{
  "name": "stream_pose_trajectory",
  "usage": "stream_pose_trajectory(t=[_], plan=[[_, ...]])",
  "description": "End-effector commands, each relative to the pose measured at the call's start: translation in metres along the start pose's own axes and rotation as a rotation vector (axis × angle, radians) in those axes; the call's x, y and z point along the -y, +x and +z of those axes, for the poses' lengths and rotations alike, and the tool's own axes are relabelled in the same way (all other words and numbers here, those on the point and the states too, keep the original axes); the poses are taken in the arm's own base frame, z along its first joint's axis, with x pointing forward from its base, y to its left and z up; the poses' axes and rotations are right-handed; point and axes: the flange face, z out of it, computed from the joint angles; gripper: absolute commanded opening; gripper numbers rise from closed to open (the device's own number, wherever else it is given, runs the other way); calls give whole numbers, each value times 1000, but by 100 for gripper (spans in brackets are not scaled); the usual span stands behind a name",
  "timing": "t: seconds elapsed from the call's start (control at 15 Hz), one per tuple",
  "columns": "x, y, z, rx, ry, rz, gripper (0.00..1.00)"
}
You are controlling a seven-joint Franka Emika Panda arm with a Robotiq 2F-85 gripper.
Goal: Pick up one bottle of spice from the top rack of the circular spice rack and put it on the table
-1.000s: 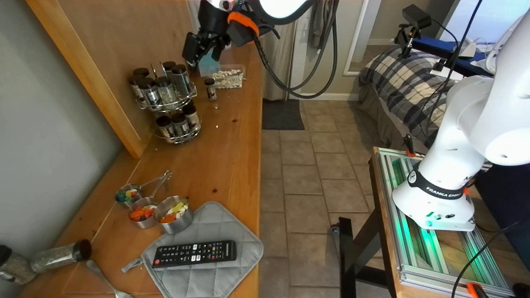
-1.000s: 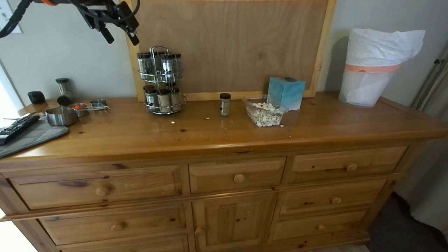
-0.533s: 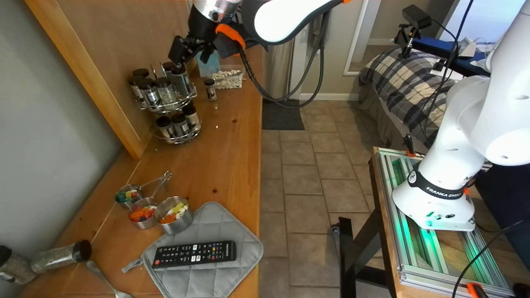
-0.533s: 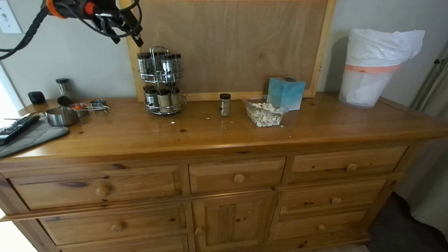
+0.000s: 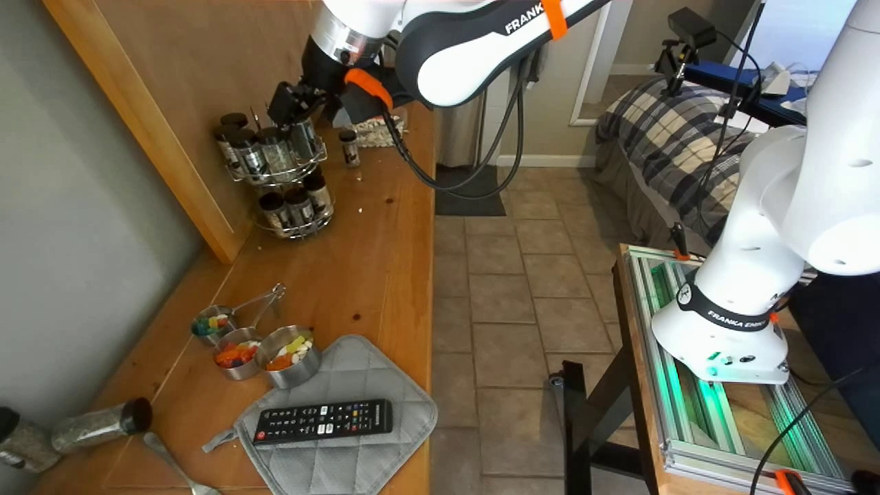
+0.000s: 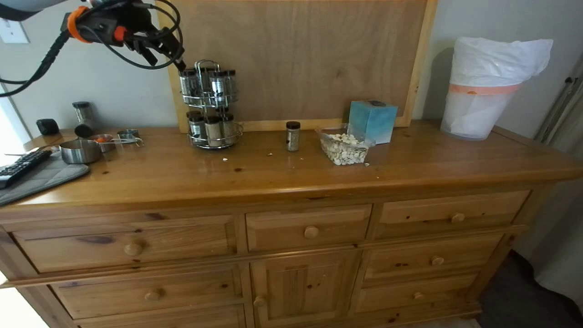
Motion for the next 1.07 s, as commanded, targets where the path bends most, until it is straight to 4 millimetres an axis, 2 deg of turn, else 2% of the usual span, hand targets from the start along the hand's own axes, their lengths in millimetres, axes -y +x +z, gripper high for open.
stream_pose_trajectory(t=[0.0, 0.47, 1.0], plan=[[0, 0, 0, 0, 0, 0, 100], [0, 0, 0, 0, 0, 0, 100], [3, -2, 33, 56, -32, 55, 100]])
